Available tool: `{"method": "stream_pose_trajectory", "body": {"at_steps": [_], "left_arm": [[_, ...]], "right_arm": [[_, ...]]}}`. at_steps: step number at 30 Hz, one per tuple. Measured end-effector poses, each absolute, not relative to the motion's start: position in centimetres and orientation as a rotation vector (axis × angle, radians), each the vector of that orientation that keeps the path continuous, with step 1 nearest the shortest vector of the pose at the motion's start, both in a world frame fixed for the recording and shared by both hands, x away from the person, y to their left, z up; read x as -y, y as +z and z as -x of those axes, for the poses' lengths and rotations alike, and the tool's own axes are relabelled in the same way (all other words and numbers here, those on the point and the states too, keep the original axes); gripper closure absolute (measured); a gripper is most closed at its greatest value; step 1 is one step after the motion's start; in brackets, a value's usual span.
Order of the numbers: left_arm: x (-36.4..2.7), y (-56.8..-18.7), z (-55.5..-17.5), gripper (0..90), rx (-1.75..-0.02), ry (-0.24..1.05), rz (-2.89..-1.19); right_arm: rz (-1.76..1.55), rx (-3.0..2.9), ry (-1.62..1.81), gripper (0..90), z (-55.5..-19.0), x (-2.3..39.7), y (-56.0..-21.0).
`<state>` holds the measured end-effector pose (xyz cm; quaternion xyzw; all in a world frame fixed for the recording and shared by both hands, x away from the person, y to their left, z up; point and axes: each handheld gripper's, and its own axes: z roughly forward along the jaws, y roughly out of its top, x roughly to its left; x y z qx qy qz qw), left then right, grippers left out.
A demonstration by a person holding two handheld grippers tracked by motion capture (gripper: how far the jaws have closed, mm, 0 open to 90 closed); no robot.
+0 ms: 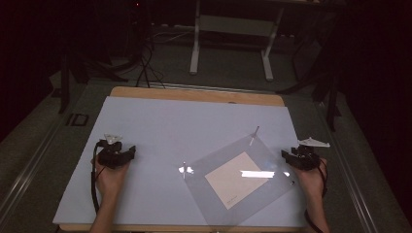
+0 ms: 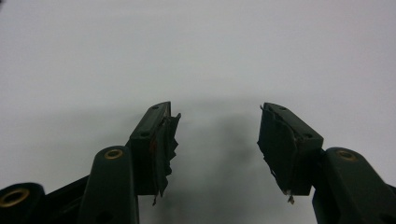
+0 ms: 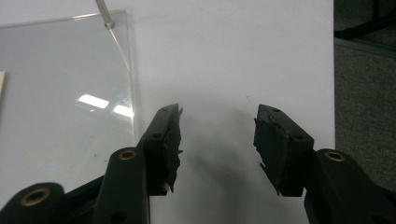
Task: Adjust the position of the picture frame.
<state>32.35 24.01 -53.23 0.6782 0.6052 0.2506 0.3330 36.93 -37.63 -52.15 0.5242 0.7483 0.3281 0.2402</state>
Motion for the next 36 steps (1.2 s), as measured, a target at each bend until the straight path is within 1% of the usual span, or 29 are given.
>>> {"method": "stream_pose_trajectory", "body": {"at_steps": [3,5,7,9,12,14,16,18,23,24,29,36], "left_arm": [[-23.1,-52.8,-31.4,44.2,-1.525,0.651,-1.801],[-22.5,-52.5,-31.0,44.3,-1.502,0.663,-1.813],[-22.2,-52.4,-30.8,44.3,-1.483,0.647,-1.818],[-21.7,-52.2,-30.5,44.5,-1.448,0.627,-1.823],[-20.9,-52.1,-30.0,47.2,-1.401,0.606,-1.854],[-20.7,-52.1,-29.9,47.8,-1.388,0.602,-1.857],[-20.1,-52.0,-29.6,48.5,-1.365,0.595,-1.873],[-19.7,-51.9,-29.3,49.1,-1.339,0.582,-1.873],[-19.1,-51.7,-28.8,51.3,-1.312,0.553,-1.866],[-18.8,-51.6,-28.7,51.8,-1.284,0.537,-1.864],[-18.0,-51.4,-28.6,53.8,-1.241,0.535,-1.897],[-16.8,-51.2,-28.3,52.3,-1.186,0.481,-1.893]], "right_arm": [[-1.431,-2.052,0.926,49.5,-36.8,37.6,-52.0],[-1.428,-2.054,0.929,45.9,-36.7,37.6,-51.9],[-1.430,-2.053,0.933,46.0,-36.8,37.6,-51.8],[-1.434,-2.048,0.958,47.9,-36.7,37.7,-51.6],[-1.425,-2.047,0.968,51.5,-36.7,37.7,-51.6],[-1.423,-2.052,0.981,52.1,-36.7,37.7,-51.5],[-1.417,-2.055,1.036,60.4,-36.5,37.7,-51.3],[-1.393,-2.060,1.045,63.1,-36.4,37.5,-51.2],[-1.359,-2.055,1.046,65.6,-36.4,36.7,-50.9],[-1.346,-2.056,1.060,66.4,-36.4,36.4,-50.8],[-1.284,-2.092,1.080,70.1,-36.7,35.4,-50.6],[-1.253,-2.117,1.086,68.5,-38.0,34.1,-49.8]]}}
